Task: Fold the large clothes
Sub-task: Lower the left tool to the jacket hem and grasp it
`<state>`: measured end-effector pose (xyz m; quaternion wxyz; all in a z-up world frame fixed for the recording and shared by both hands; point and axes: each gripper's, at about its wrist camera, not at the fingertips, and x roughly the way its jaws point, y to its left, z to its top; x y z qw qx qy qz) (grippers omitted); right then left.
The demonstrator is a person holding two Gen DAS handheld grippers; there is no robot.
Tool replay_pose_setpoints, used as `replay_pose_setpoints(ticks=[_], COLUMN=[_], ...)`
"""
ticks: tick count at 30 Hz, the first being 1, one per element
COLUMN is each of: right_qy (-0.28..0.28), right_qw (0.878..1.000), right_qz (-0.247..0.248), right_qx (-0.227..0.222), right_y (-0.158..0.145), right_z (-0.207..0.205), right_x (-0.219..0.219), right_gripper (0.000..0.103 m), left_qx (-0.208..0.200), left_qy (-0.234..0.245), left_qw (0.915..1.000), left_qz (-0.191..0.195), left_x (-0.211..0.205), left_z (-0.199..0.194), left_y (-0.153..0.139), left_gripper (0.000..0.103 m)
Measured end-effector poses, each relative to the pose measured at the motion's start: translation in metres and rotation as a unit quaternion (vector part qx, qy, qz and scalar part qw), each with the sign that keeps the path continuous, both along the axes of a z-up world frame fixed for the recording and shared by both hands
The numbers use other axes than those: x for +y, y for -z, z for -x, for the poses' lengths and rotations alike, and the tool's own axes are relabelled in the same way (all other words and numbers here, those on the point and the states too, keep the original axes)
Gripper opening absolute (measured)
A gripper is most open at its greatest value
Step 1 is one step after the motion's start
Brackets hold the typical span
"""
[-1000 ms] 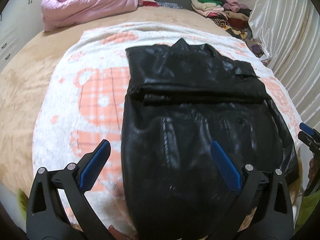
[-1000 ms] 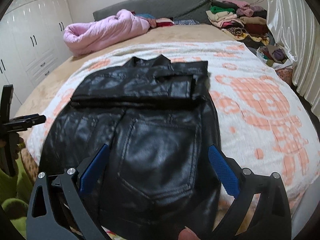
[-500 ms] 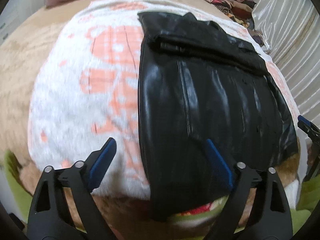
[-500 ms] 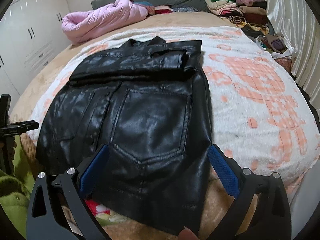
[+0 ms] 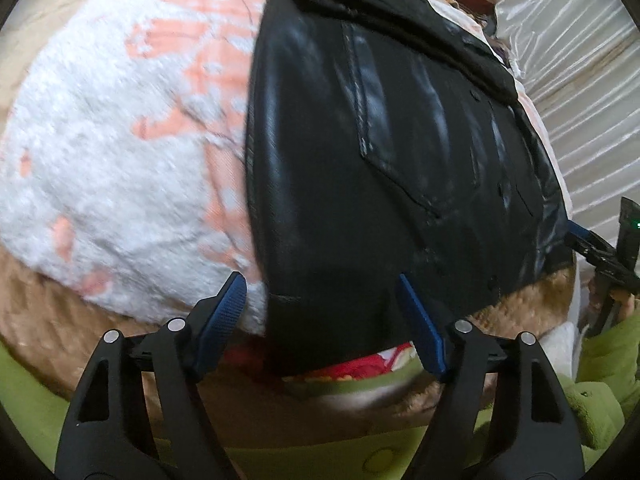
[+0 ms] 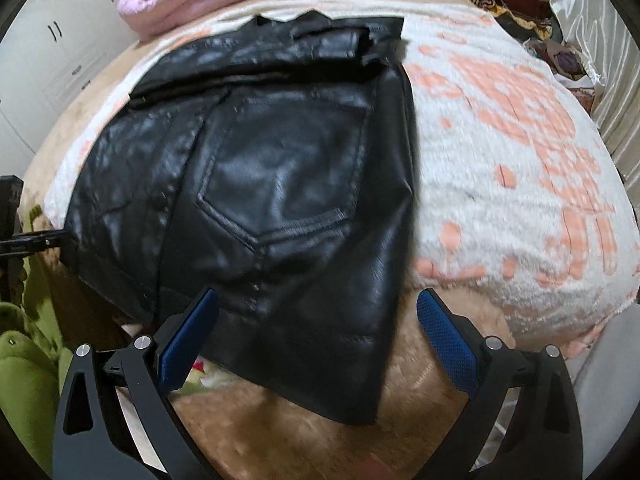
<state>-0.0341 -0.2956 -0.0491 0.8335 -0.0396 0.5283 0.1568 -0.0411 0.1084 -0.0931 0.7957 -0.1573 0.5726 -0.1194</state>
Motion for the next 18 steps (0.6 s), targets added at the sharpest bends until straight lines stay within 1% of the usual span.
replay_pose_setpoints(ticks=[2, 5, 7, 9, 10, 12, 13, 14, 15, 16, 17, 18], right_qy=[-0.001, -0.006, -0.010, -0.019, -0.026, -0.040, -0.044, -0.044, -0.045, -0.039, -0.032, -0.025], right_qw=[1.000, 1.000, 1.000, 1.000, 0.999, 0.999, 0.998, 0.998, 0.999, 0.999, 0.999, 1.000], right_qz=[0.002, 0.004, 0.002, 0.002, 0.006, 0.017, 0.013, 0.014, 0.018, 0.019, 0.010, -0.013], right_qx=[0.013, 0.016, 0.018, 0.019, 0.020, 0.020, 0.032, 0.031, 0.024, 0.019, 0.015, 0.011], right_y=[0.005, 0.009, 0.011, 0.015, 0.018, 0.022, 0.025, 0.027, 0.027, 0.025, 0.023, 0.020], right_z=[0.000, 0.001, -0.001, -0.003, -0.004, -0.007, -0.008, -0.008, -0.007, -0.006, -0.005, -0.005], right_x=[-0.002, -0.003, -0.002, 0.000, 0.002, 0.006, 0.006, 0.005, 0.004, 0.002, -0.001, -0.006], right_gripper=[0.099, 0.099, 0.099, 0.098, 0.098, 0.082, 0.068, 0.063, 0.056, 0.037, 0.024, 0.021], left_qx=[0.009, 0.010, 0.011, 0.022, 0.029, 0.035, 0.036, 0.034, 0.033, 0.033, 0.034, 0.035], left_qy=[0.004, 0.008, 0.005, 0.000, -0.003, -0.011, -0.014, -0.019, -0.022, -0.026, -0.030, -0.034], left_qw=[0.9997, 0.9999, 0.9999, 0.9996, 0.9994, 0.9990, 0.9989, 0.9988, 0.9988, 0.9987, 0.9985, 0.9982], left_qz=[0.021, 0.006, 0.010, 0.018, 0.018, 0.023, 0.027, 0.029, 0.030, 0.030, 0.031, 0.035], left_x=[-0.005, -0.012, -0.011, -0.010, -0.009, -0.006, -0.005, -0.003, -0.002, 0.001, 0.004, 0.007], left_z=[0.002, 0.001, 0.002, 0.002, 0.001, 0.002, 0.002, 0.003, 0.003, 0.003, 0.004, 0.005], left_y=[0.006, 0.008, 0.009, 0.014, 0.018, 0.021, 0.022, 0.021, 0.021, 0.021, 0.021, 0.021], left_gripper=[0.069, 0.071, 0.071, 0.070, 0.068, 0.065, 0.063, 0.060, 0.051, 0.044, 0.040, 0.033])
